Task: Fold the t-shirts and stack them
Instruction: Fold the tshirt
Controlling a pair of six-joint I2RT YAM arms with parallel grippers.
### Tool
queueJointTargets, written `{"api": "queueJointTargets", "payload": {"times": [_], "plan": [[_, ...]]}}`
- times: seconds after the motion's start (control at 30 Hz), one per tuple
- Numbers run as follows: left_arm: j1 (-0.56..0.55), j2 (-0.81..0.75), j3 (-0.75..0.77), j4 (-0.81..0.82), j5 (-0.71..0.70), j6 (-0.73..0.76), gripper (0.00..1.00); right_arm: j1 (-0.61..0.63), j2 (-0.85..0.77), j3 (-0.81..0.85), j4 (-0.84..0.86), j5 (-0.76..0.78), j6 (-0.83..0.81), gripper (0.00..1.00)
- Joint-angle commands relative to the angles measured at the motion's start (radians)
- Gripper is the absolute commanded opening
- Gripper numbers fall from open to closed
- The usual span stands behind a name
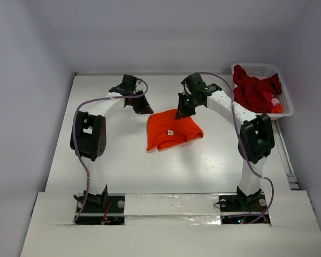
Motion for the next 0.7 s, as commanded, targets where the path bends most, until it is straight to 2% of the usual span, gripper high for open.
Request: {"api": "queueJointTargets", "payload": {"times": [0.0,0.2,0.33,0.67], "plan": [[-0.068,-0.027,-0.044,0.027,0.026,0.002,0.0,0.016,-0.084,-0.099,0.021,0.036,-0.012,0.0],[-0.105,0.038,-0.069,0.086,0.035,-0.033,0.0,0.016,-0.116,-0.241,0.086,0.107,0.0,0.0],[-0.125,0.099,-0.058,0.095,0.046,-0.039,0.0,0.007,-0.115,-0.336,0.141,0.101,0.021,0.0],[-0.134,0.114,-0.051,0.089,0.04,-0.03,0.0,-0.002,-0.157,-0.532,0.245,0.082,0.064,0.0]]}}
